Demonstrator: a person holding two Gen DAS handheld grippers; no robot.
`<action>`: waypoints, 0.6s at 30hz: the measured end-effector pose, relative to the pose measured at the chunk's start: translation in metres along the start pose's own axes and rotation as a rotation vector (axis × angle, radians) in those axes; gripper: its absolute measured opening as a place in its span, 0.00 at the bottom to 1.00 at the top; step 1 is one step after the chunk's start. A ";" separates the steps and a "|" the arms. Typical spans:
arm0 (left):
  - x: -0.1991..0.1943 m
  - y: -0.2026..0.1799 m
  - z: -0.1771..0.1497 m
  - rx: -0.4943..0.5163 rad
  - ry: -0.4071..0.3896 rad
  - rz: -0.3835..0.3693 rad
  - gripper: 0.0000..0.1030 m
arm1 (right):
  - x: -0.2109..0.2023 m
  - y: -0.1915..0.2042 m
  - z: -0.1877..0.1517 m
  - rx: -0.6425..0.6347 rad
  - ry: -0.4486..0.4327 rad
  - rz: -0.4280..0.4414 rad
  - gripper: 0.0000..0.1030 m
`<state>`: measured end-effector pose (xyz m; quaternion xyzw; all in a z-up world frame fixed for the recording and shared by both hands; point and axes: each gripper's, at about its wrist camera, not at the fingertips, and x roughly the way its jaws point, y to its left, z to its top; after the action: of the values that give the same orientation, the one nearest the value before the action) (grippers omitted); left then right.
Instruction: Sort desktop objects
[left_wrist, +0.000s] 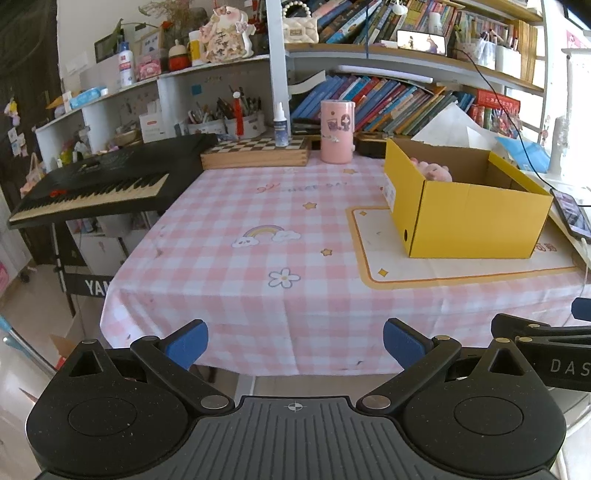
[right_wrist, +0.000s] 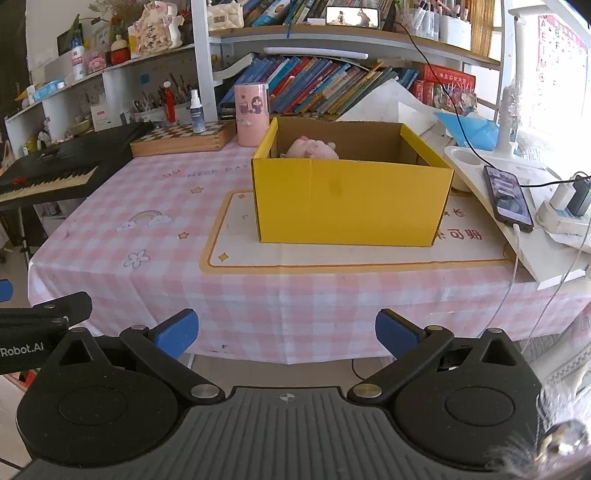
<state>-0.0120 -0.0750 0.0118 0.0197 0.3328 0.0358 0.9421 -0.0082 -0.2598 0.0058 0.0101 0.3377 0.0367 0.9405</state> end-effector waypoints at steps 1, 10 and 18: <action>0.000 0.000 0.000 -0.001 0.001 -0.001 0.99 | 0.000 0.001 0.000 0.000 0.001 0.000 1.00; 0.001 0.002 -0.003 -0.008 0.012 -0.026 0.99 | -0.001 -0.001 -0.002 0.017 0.000 -0.007 1.00; 0.002 0.001 -0.004 -0.007 0.020 -0.036 0.99 | -0.002 0.000 -0.004 0.022 0.004 -0.012 1.00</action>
<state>-0.0131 -0.0733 0.0076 0.0104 0.3422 0.0204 0.9394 -0.0126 -0.2603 0.0039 0.0182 0.3399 0.0274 0.9399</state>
